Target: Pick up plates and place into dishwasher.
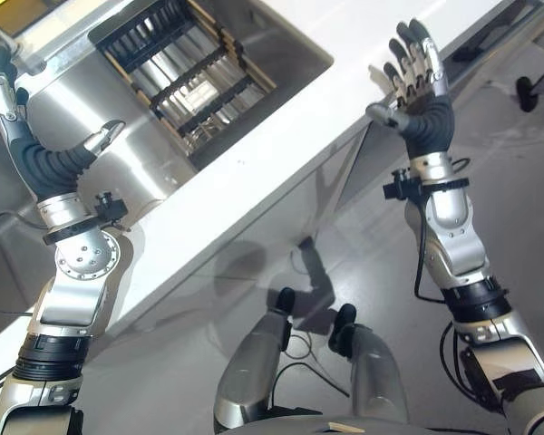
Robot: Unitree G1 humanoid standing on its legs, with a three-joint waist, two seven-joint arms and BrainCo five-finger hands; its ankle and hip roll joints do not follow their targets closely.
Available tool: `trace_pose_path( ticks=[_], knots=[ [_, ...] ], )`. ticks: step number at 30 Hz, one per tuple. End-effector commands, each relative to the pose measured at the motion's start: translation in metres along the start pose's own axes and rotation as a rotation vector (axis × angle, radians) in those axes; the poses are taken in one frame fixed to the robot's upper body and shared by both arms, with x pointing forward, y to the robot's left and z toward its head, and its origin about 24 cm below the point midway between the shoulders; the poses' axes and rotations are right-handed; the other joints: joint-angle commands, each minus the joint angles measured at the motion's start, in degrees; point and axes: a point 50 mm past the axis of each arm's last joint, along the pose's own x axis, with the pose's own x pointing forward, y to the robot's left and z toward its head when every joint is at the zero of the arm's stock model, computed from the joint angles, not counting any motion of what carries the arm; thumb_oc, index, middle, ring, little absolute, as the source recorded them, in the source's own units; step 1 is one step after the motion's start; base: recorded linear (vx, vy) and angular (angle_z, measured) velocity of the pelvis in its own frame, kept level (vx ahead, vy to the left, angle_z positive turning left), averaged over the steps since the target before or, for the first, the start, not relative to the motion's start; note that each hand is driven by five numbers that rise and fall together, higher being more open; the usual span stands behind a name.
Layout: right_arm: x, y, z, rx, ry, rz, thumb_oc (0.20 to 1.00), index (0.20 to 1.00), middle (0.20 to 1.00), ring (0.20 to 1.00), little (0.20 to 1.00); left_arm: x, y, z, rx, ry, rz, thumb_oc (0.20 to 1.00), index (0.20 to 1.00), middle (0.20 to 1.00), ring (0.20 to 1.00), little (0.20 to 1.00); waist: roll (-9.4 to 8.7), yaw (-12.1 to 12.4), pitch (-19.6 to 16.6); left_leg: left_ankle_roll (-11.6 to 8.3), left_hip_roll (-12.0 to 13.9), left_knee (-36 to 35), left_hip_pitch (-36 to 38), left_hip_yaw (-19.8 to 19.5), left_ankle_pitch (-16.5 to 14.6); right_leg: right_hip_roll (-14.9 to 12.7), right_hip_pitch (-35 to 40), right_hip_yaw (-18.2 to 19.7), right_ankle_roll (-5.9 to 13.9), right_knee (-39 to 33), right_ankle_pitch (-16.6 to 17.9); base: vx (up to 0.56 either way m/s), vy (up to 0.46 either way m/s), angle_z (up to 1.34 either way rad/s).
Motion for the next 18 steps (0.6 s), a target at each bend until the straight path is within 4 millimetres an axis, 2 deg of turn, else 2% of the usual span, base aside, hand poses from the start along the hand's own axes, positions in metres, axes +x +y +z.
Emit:
trace_pose_path(
  ticks=[1, 6, 11, 13, 15, 18],
  knots=[
    [-0.003, 0.020, 0.022, 0.020, -0.108, 0.077, 1.000, 1.000, 1.000, 1.000, 1.000, -0.013, 0.001, 0.005, -0.038, 0.000, 0.002, 1.000, 1.000, 1.000, 1.000, 1.000, -1.54, -1.4, -8.1, 2.14, -1.2, -3.4, 3.7, 2.3, -1.6, -1.0, 6.7, 5.9, 2.85, -16.6, 9.5, 0.09, 0.225, -0.19],
    [-0.010, 0.027, 0.021, 0.020, -0.051, 0.138, 1.000, 1.000, 1.000, 1.000, 1.000, -0.035, -0.001, -0.001, -0.129, 0.105, -0.071, 1.000, 1.000, 1.000, 1.000, 1.000, -2.61, 1.0, -13.9, 2.50, -1.7, -9.7, 10.1, 0.4, -0.7, -1.8, 12.7, 5.3, 3.25, -20.5, 10.3, 0.13, 0.170, -0.12],
    [-0.017, 0.022, 0.014, 0.046, 0.017, 0.100, 1.000, 1.000, 1.000, 1.000, 1.000, -0.050, -0.015, -0.005, -0.254, 0.203, -0.200, 1.000, 1.000, 1.000, 1.000, 1.000, -4.15, 2.6, -16.8, 3.48, -2.6, -10.0, 13.0, -3.7, -0.6, 0.0, 15.1, 5.5, 2.11, -15.4, 7.4, 0.09, 0.070, 0.46],
    [-0.025, 0.017, 0.010, 0.038, 0.063, 0.055, 1.000, 1.000, 1.000, 1.000, 1.000, -0.055, -0.026, -0.003, -0.300, 0.224, -0.258, 1.000, 1.000, 1.000, 1.000, 1.000, -5.20, 2.5, -17.8, 4.04, -3.7, -9.7, 13.4, -6.7, -0.3, 1.2, 15.9, 7.4, 1.87, -14.8, 7.5, 0.16, -0.041, 1.15],
    [-0.032, 0.010, 0.003, 0.029, 0.106, 0.002, 1.000, 1.000, 1.000, 1.000, 1.000, -0.057, -0.033, -0.004, -0.361, 0.252, -0.302, 1.000, 1.000, 1.000, 1.000, 1.000, -6.27, 2.5, -19.0, 3.78, -4.5, -10.0, 14.1, -9.5, -0.3, 1.4, 16.9, 9.8, 2.28, -17.4, 9.0, 0.16, -0.101, 1.44],
    [-0.039, 0.005, 0.000, 0.032, 0.132, -0.032, 1.000, 1.000, 1.000, 1.000, 1.000, -0.058, -0.036, -0.002, -0.388, 0.249, -0.331, 1.000, 1.000, 1.000, 1.000, 1.000, -7.00, 2.0, -20.1, 3.03, -3.9, -10.9, 15.2, -12.1, -1.0, 1.2, 16.6, 13.6, 3.89, -20.6, 12.0, 0.13, -0.169, 1.36]
  ],
)
